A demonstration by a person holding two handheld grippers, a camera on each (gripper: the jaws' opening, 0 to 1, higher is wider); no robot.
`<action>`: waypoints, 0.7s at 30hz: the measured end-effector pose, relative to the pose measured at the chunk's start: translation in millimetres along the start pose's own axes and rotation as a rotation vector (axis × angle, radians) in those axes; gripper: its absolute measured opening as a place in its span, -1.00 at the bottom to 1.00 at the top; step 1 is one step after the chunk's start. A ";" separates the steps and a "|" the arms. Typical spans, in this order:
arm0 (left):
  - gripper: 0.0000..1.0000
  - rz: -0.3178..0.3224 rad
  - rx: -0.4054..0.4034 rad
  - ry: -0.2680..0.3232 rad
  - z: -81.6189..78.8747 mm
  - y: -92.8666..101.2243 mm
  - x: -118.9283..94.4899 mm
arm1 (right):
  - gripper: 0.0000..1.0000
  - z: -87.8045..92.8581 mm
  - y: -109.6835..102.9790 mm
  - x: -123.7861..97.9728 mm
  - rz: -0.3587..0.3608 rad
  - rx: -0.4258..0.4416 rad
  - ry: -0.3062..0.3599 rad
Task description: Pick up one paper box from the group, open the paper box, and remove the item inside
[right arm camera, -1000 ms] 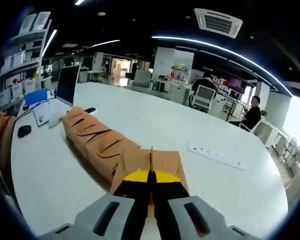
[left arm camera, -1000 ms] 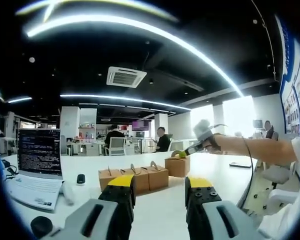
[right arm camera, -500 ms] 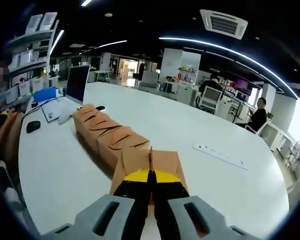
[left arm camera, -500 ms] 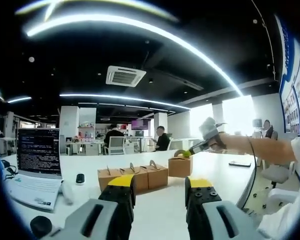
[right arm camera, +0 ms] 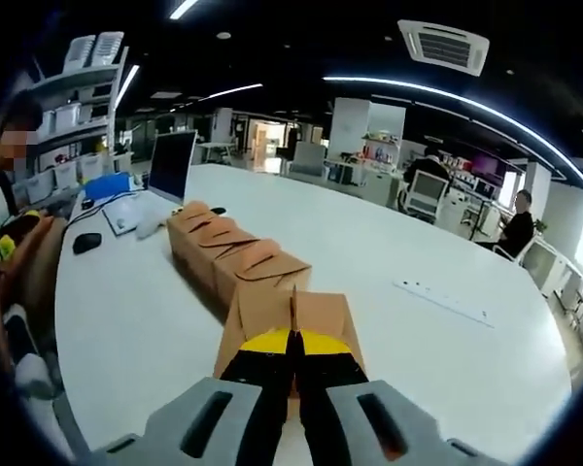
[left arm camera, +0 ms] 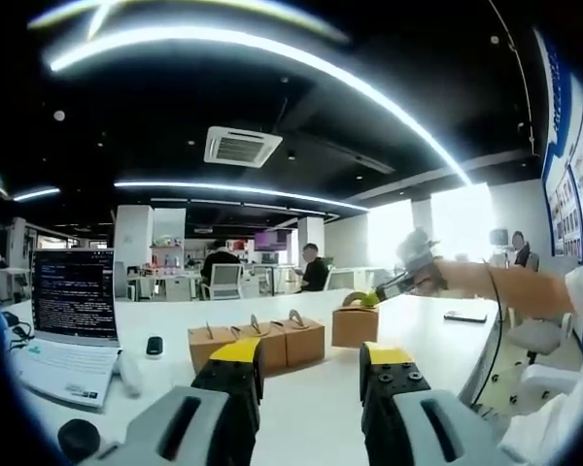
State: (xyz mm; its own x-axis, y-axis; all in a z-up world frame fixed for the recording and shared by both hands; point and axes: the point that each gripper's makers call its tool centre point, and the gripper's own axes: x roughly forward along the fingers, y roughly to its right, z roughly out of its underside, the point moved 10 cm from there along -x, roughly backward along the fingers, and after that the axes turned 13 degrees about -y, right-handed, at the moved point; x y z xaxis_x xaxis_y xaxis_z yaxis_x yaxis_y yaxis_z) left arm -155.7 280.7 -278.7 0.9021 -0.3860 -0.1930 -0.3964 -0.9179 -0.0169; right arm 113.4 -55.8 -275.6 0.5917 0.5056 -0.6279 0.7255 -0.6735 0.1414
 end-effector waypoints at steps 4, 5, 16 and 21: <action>-0.18 0.001 0.005 -0.007 0.8 1.0 0.5 | -0.95 2.7 -3.6 -1.7 -0.048 0.002 0.015; -0.18 0.002 0.005 -0.006 0.7 1.2 0.5 | -0.95 2.5 -4.1 -2.0 -0.059 0.000 0.022; -0.19 0.006 0.007 -0.013 1.1 2.3 2.0 | -0.95 7.6 -24.8 -5.9 -0.165 -0.121 0.045; -0.19 0.006 0.008 -0.013 1.0 2.0 2.0 | -0.95 4.5 -29.3 -5.5 -0.194 -0.268 0.085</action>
State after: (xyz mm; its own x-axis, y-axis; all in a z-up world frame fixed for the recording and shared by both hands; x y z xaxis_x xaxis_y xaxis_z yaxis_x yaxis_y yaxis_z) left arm -154.8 278.2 -280.1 0.8974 -0.3901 -0.2061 -0.4030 -0.9149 -0.0231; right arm 87.3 -41.2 -279.7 0.4526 0.6613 -0.5981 0.8874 -0.4001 0.2292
